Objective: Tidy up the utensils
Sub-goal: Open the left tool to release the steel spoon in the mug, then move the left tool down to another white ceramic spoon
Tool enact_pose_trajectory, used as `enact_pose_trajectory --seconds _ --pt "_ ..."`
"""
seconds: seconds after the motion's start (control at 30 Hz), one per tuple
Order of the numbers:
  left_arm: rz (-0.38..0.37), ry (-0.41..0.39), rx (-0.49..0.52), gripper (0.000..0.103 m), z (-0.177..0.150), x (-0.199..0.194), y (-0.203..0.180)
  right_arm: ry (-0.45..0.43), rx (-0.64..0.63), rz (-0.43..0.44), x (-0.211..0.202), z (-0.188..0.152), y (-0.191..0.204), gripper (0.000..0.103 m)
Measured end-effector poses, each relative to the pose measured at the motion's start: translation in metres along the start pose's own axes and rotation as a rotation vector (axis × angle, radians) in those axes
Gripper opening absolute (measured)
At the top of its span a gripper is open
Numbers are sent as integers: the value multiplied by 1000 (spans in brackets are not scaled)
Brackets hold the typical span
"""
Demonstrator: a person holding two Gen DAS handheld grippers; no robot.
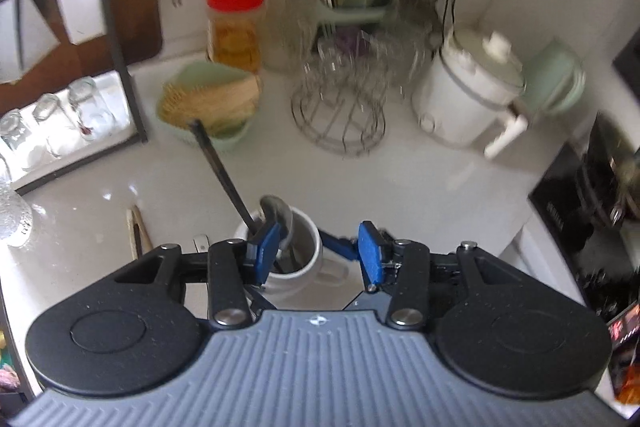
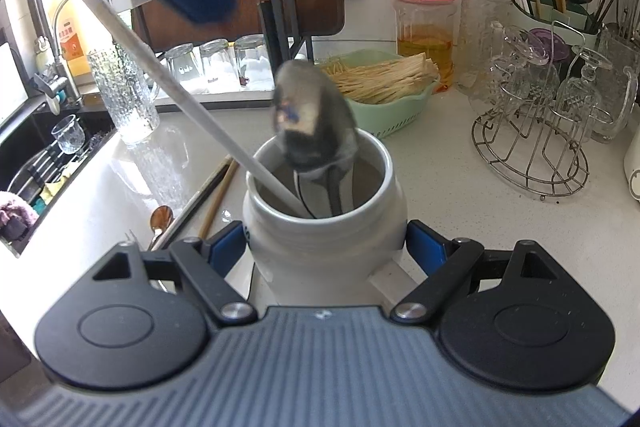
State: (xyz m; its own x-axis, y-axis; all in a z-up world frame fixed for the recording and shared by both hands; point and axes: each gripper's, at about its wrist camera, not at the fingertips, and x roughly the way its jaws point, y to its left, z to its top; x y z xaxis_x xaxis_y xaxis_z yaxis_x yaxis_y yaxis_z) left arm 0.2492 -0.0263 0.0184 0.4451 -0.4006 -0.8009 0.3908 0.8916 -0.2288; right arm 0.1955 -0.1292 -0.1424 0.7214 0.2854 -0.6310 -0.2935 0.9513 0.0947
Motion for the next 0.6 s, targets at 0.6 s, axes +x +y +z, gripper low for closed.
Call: enact_pose_trajectory --seconds 0.6 --pt "55 -162 -198 50 -53 -46 80 16 3 -1 1 1 -2 89"
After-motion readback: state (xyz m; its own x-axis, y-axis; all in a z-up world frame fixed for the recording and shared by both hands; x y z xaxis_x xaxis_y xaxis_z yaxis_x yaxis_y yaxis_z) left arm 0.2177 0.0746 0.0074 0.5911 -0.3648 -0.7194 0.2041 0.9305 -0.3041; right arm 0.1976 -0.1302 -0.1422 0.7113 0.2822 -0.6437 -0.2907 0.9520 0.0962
